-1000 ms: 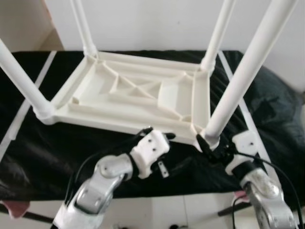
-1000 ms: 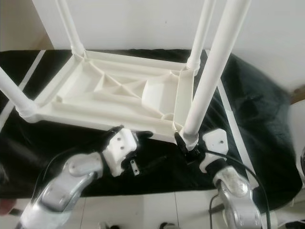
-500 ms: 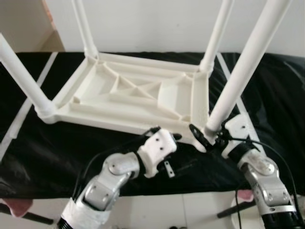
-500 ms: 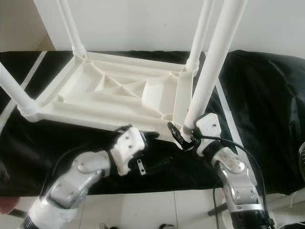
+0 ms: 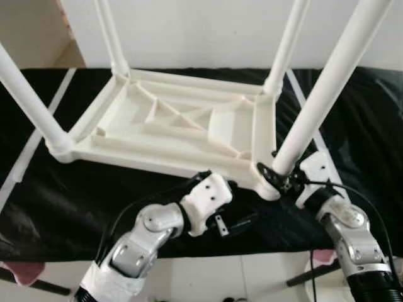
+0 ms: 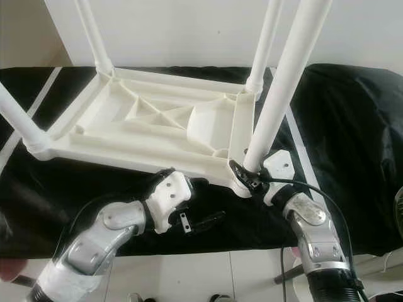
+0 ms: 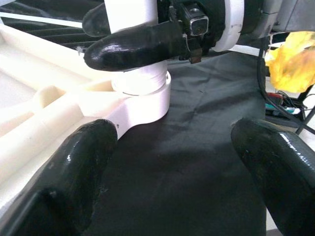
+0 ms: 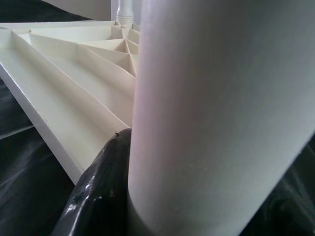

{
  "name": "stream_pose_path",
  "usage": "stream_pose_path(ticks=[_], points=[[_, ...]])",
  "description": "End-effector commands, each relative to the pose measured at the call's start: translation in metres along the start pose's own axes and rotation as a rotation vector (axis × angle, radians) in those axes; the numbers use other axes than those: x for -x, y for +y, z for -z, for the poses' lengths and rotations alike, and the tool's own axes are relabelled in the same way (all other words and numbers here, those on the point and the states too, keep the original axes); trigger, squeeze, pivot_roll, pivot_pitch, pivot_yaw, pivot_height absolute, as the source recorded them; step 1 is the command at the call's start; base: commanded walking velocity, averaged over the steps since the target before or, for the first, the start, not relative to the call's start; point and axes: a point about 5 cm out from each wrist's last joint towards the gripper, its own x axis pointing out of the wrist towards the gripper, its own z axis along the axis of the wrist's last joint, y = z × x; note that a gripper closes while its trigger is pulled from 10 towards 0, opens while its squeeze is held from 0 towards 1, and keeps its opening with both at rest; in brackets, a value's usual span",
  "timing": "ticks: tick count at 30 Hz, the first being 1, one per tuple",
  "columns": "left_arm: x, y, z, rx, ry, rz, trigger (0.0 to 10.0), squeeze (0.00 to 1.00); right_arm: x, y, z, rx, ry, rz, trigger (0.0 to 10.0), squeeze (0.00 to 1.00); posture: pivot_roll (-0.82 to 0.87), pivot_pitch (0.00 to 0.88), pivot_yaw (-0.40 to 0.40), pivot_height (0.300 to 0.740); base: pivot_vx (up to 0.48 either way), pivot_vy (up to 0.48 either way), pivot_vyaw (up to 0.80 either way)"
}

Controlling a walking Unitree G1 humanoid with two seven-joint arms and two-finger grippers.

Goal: Building children table

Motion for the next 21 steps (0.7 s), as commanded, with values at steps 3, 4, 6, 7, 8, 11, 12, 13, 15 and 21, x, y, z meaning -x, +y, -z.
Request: stream_pose_path(ticks=[3, 4, 6, 7, 8, 11, 12, 13, 15, 21], points=[[-0.002, 0.005, 0.003, -0.010, 0.000, -0.040, 10.0, 0.00, 0.001, 0.004, 0.006, -0.016, 0.024, 0.033, 10.0, 0.00, -0.14, 0.143, -0.005, 0.740, 0.000, 0.000, 0.00], [-0.001, 0.006, 0.004, -0.015, -0.001, -0.057, 10.0, 0.00, 0.000, 0.006, 0.005, -0.037, 0.018, 0.052, 10.0, 0.00, -0.13, 0.143, -0.005, 0.740, 0.000, 0.000, 0.00], [-0.001, 0.007, 0.004, -0.021, -0.004, -0.071, 10.0, 0.00, 0.000, 0.010, 0.002, -0.064, 0.017, 0.094, 10.0, 0.00, -0.13, 0.147, -0.009, 0.740, 0.000, 0.000, 0.00], [0.000, 0.007, 0.003, -0.021, -0.006, -0.073, 10.0, 0.00, 0.000, 0.012, 0.001, -0.071, 0.020, 0.114, 10.0, 0.00, -0.13, 0.147, -0.009, 0.740, 0.000, 0.000, 0.00], [0.000, 0.007, 0.003, -0.021, -0.006, -0.073, 10.0, 0.00, 0.000, 0.012, 0.001, -0.071, 0.020, 0.114, 10.0, 0.00, -0.13, 0.147, -0.009, 0.740, 0.000, 0.000, 0.00], [0.001, 0.007, 0.003, -0.020, -0.007, -0.076, 10.0, 0.00, 0.000, 0.015, -0.002, -0.078, 0.025, 0.212, 10.0, 0.00, -0.13, 0.153, -0.013, 0.740, 0.000, 0.000, 0.00], [0.001, 0.007, 0.003, -0.017, -0.007, -0.079, 10.0, 0.00, 0.001, 0.018, -0.004, -0.080, 0.030, 0.272, 10.0, 0.00, -0.13, 0.156, -0.015, 0.740, 0.000, 0.000, 0.00], [0.001, 0.007, 0.003, -0.017, -0.007, -0.079, 10.0, 0.00, 0.001, 0.018, -0.004, -0.080, 0.030, 0.272, 10.0, 0.00, -0.13, 0.156, -0.015, 0.740, 0.000, 0.000, 0.00], [0.002, 0.006, 0.004, -0.014, -0.008, -0.086, 10.0, 0.00, 0.004, 0.023, -0.006, -0.100, 0.030, 0.371, 10.0, 0.00, -0.14, 0.159, -0.017, 0.740, 0.000, 0.000, 0.00], [0.000, 0.004, 0.005, -0.016, -0.013, -0.084, 10.0, 0.00, 0.011, 0.037, -0.001, -0.144, 0.111, 0.732, 10.0, 0.00, -0.15, 0.157, -0.022, 0.740, 0.000, 0.000, 0.00]])
